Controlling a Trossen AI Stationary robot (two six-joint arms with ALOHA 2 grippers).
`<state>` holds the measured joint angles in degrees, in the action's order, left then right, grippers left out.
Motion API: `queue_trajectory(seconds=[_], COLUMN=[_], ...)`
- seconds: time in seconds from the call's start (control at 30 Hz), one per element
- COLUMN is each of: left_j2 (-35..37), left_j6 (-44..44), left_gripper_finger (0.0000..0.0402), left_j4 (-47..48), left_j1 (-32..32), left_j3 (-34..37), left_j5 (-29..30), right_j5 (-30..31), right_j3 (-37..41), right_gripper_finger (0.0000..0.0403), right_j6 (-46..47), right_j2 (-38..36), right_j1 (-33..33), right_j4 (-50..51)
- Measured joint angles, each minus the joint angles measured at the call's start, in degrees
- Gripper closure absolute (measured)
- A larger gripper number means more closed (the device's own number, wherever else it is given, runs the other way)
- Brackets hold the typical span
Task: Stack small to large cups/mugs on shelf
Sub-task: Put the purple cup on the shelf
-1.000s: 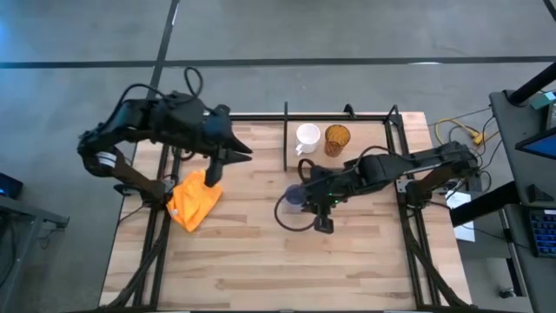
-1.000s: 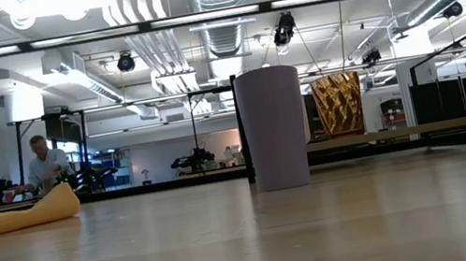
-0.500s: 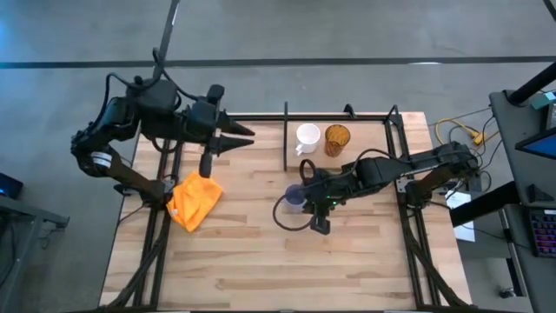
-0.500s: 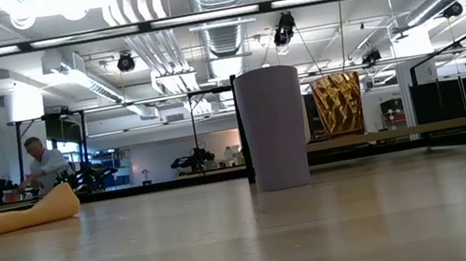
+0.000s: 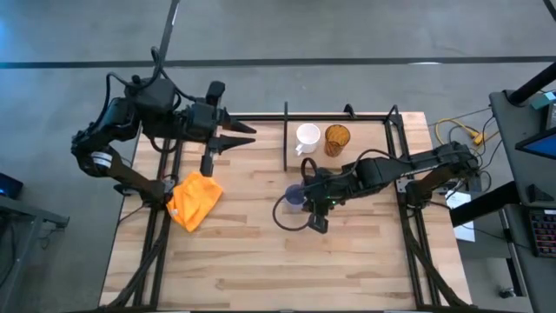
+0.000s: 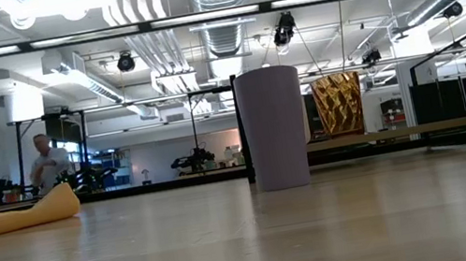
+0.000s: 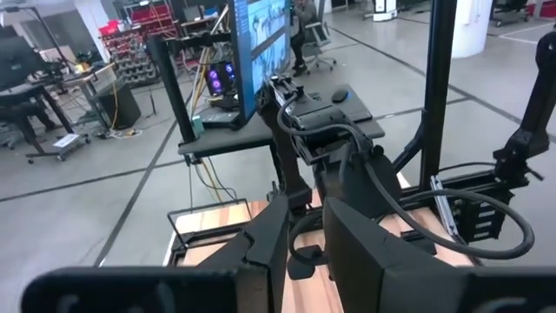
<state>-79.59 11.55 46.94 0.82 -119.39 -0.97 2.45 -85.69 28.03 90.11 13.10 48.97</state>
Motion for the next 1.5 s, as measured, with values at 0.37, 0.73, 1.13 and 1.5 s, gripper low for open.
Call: queue_trajectory(seconds=[0.37, 0.73, 1.13, 1.5], left_j2=[0.0, 0.1, 0.9, 1.0], left_j6=[2.7, 2.4, 2.3, 2.3], left_gripper_finger=[0.0338, 0.0338, 0.0338, 0.0338], left_j4=[-0.2, 0.1, 0.1, 0.2], left_j1=[0.0, 0.0, 0.0, 0.0], left_j3=[0.0, -0.1, 0.0, 0.0], left_j5=[0.0, 0.0, 0.0, 0.0], right_j5=[0.7, 0.6, 0.6, 5.3], right_j3=[2.0, 0.8, -3.5, -3.1], right_gripper_finger=[0.0348, 0.0348, 0.0348, 0.0348], right_j6=[0.4, -3.1, -8.1, -8.6], right_j2=[0.0, 6.6, 12.1, 13.9], right_j1=[0.0, -1.4, -2.4, -2.4], right_j4=[-0.1, -1.9, 0.5, 0.7])
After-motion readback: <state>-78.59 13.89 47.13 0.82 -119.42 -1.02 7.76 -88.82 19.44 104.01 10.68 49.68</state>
